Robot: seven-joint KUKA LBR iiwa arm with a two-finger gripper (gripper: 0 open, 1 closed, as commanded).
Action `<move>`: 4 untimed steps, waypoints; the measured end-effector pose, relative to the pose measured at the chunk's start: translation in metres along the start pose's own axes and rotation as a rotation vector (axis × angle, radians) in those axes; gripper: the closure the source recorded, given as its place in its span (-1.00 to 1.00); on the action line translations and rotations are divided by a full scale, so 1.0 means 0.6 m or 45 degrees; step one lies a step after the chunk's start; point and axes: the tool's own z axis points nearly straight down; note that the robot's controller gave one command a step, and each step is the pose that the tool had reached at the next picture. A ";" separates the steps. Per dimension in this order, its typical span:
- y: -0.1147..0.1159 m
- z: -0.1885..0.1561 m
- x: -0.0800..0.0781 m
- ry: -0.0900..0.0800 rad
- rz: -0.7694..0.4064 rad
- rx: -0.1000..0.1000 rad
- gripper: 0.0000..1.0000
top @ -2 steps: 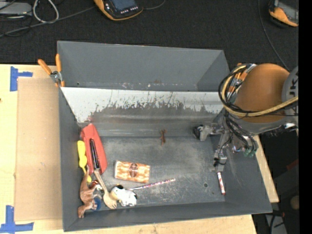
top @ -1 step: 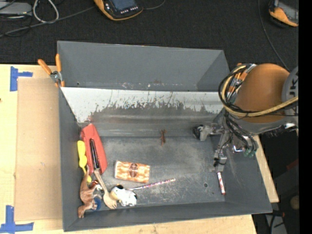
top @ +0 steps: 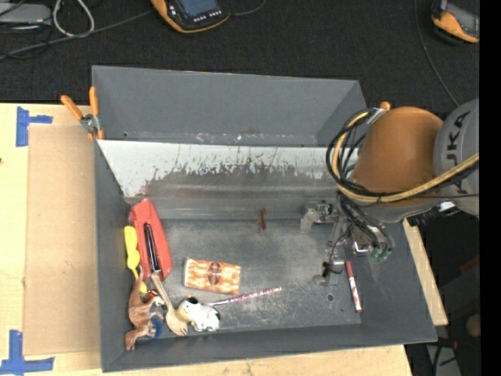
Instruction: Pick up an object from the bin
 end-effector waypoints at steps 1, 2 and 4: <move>0.046 0.005 0.047 0.002 -0.157 0.000 -1.00; 0.109 -0.009 0.046 -0.003 -0.050 -0.002 -1.00; 0.200 0.072 0.065 0.002 -0.100 -0.003 -1.00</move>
Offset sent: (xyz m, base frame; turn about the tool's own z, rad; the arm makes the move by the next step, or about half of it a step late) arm -0.0294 0.0635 0.0070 -0.0404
